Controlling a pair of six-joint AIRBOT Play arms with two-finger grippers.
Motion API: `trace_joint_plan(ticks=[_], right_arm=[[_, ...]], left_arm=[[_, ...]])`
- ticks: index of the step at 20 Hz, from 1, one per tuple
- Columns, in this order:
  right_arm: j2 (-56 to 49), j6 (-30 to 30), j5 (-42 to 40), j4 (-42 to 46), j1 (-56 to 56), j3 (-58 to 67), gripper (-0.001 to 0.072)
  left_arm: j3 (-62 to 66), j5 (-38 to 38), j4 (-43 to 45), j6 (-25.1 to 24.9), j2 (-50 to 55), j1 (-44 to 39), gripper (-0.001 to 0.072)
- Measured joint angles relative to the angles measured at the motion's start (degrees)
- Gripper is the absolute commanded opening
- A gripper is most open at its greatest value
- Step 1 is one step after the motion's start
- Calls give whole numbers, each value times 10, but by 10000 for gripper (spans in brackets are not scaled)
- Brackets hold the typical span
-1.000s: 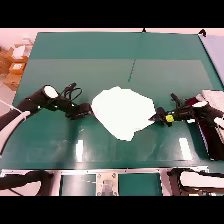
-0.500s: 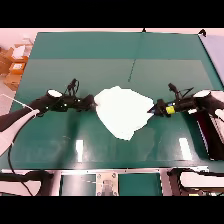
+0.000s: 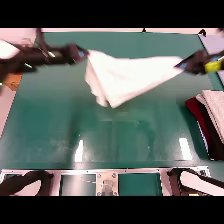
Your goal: Fold the shirts.
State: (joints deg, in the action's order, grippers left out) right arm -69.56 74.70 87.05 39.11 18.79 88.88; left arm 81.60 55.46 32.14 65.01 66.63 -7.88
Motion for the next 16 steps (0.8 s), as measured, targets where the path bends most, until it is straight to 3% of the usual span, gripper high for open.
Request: trace_joint_plan(ticks=[5, 9, 12, 16], right_arm=[[114, 10, -24, -1, 17, 85, 18], [179, 11, -37, 2, 20, 64, 18], [202, 9, -42, 6, 20, -18, 18], [212, -19, -81, 8, 9, -219, 18]], left_arm=[[144, 107, 134, 60, -94, 5, 24], [155, 193, 195, 94, -113, 6, 24], [93, 197, 221, 104, -116, 6, 25], [-65, 134, 230, 105, -104, 6, 25]])
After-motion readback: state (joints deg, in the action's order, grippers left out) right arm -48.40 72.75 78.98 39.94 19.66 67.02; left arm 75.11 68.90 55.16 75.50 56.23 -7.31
